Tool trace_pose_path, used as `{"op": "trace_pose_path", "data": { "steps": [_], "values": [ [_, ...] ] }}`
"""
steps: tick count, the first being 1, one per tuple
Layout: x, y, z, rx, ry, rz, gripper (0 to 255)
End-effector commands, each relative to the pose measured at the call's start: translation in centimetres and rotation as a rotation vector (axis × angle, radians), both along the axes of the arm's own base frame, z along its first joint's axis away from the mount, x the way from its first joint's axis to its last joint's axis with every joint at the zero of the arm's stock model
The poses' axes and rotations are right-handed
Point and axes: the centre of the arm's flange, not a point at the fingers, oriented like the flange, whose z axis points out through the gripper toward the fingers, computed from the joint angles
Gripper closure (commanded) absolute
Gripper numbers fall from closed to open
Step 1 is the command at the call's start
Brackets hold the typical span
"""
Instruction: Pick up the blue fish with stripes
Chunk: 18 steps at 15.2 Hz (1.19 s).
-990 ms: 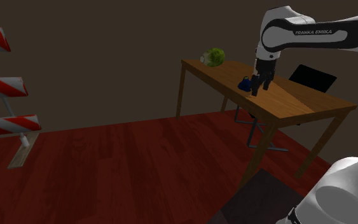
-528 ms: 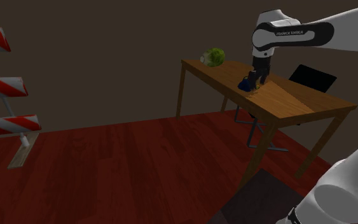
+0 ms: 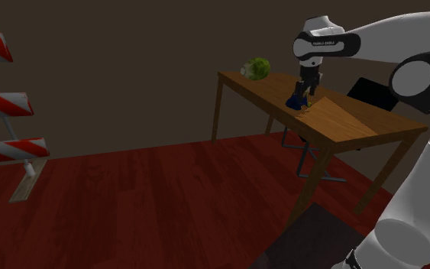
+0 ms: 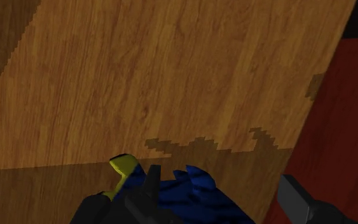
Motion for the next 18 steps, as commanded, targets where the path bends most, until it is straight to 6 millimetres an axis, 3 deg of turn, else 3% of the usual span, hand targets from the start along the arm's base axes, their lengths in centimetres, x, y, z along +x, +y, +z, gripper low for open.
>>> {"op": "trace_pose_path", "data": {
  "steps": [1, 10, 11, 18],
  "values": [
    [1.6, -1.9, 0.0, -0.01, 0.001, 0.001, 0],
    [1.6, -1.9, -4.0, -0.01, 0.001, 0.001, 0],
    [1.6, -2.0, -4.0, -0.01, 0.001, 0.001, 255],
    [1.6, -2.0, -4.0, -0.01, 0.001, 0.001, 255]
  ]
}}
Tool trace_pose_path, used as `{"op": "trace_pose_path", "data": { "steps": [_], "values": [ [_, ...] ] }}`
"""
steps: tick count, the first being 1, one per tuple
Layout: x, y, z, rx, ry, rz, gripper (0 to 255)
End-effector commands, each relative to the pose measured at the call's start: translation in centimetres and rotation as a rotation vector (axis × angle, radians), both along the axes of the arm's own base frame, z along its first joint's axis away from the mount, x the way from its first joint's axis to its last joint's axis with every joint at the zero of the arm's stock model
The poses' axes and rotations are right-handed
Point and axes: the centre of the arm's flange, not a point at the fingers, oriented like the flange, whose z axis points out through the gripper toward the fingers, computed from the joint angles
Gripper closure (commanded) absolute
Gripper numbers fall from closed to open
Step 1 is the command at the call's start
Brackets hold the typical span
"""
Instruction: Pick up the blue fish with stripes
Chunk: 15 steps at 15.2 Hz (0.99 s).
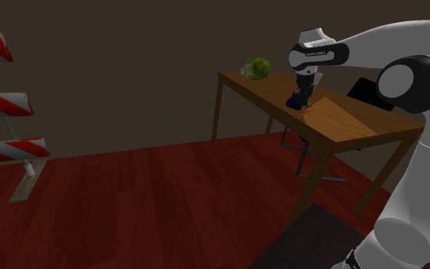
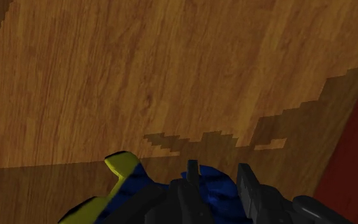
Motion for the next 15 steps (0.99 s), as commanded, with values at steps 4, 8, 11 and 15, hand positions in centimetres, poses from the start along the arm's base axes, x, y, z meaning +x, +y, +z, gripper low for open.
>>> {"op": "trace_pose_path", "data": {
  "steps": [4, 8, 11, 15],
  "values": [
    [0.0, 0.1, 1.1, 0.001, 0.001, 0.001, 255],
    [0.0, 0.1, 3.2, 0.001, 0.001, 0.001, 255],
    [0.0, 0.1, 4.8, 0.001, 0.001, 0.001, 255],
    [0.0, 0.1, 6.9, 0.001, 0.001, 0.001, 255]
  ]
}}
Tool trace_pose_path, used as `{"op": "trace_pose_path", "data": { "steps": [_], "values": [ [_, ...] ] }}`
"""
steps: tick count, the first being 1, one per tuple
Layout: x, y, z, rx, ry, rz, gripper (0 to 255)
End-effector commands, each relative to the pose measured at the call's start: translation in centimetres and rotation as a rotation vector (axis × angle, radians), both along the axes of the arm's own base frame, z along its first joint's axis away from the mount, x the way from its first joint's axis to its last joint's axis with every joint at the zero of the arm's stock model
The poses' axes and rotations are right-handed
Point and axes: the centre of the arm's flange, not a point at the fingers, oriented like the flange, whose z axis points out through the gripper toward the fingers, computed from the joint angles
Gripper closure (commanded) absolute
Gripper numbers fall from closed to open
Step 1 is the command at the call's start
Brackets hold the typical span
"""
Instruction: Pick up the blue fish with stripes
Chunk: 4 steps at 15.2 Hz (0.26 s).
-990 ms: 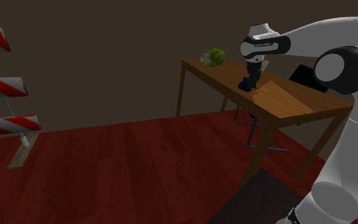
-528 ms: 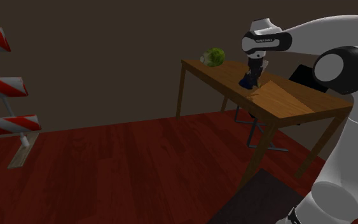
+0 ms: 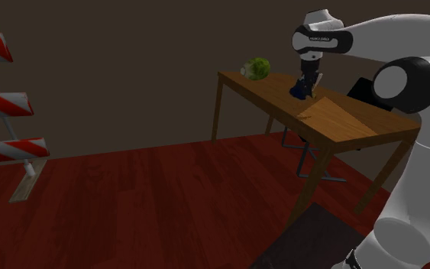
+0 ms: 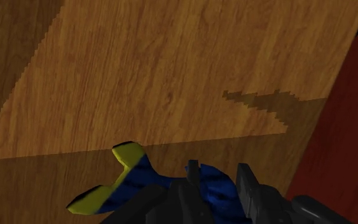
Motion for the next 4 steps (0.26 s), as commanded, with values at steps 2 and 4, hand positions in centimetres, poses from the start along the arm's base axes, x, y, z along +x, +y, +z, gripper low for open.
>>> {"op": "trace_pose_path", "data": {
  "steps": [2, 4],
  "values": [
    [0.01, 0.03, 1.64, 0.0, 0.0, 0.0, 255],
    [0.0, 0.03, 1.72, 0.0, 0.0, 0.0, 255]
  ]
}}
